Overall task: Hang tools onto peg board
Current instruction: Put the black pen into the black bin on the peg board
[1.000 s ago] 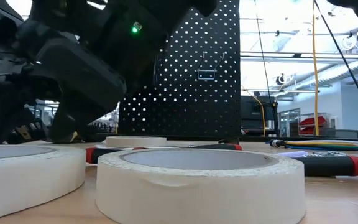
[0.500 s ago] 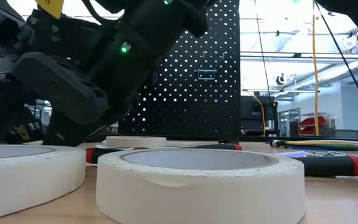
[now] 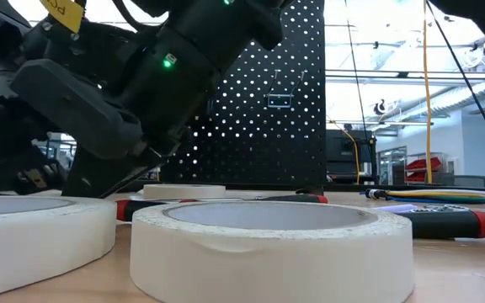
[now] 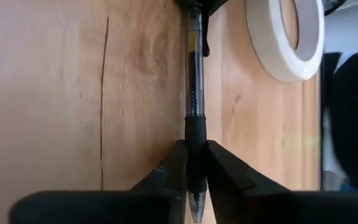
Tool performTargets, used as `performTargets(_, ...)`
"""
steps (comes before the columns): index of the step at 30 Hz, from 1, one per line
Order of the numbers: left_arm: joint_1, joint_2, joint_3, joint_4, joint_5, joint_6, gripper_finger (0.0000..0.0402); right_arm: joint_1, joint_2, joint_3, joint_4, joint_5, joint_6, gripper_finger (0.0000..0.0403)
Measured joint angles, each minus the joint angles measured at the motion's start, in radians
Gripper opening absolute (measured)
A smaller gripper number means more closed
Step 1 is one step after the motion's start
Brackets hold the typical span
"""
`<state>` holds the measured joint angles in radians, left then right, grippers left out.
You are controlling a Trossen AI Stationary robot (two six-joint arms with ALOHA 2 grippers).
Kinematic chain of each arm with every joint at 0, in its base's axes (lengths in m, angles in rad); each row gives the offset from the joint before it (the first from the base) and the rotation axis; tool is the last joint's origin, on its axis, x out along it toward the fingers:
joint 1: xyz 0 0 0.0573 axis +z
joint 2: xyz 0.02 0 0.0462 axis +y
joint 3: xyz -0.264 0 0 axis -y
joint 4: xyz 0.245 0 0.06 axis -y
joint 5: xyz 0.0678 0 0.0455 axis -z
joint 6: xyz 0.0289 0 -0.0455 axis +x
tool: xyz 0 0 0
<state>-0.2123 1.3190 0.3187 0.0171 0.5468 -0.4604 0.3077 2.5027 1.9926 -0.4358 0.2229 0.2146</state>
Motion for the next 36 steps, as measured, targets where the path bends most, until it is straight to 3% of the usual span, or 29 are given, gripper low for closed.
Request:
performTargets(8,-0.028,-0.003,0.003,0.008,-0.075,0.114,0.0117,-0.018,0.0,-0.001,0.007,-0.112,0.104,0.0037)
performTargets(15,-0.067,-0.003,0.004,0.006,-0.118,0.249,0.012,-0.026,0.0,-0.002,0.006,-0.172,0.154,0.0037)
performTargets(22,-0.156,-0.004,0.006,0.001,-0.27,0.363,0.012,-0.053,-0.001,-0.002,0.001,-0.273,0.225,0.0037)
performTargets(29,-0.225,-0.004,0.006,0.001,-0.402,0.373,0.0121,-0.082,-0.001,-0.003,0.006,-0.372,0.281,0.0037)
performTargets(36,-0.251,-0.003,0.005,-0.004,-0.455,0.37,0.0116,-0.096,0.0,-0.004,0.023,-0.417,0.305,0.0038)
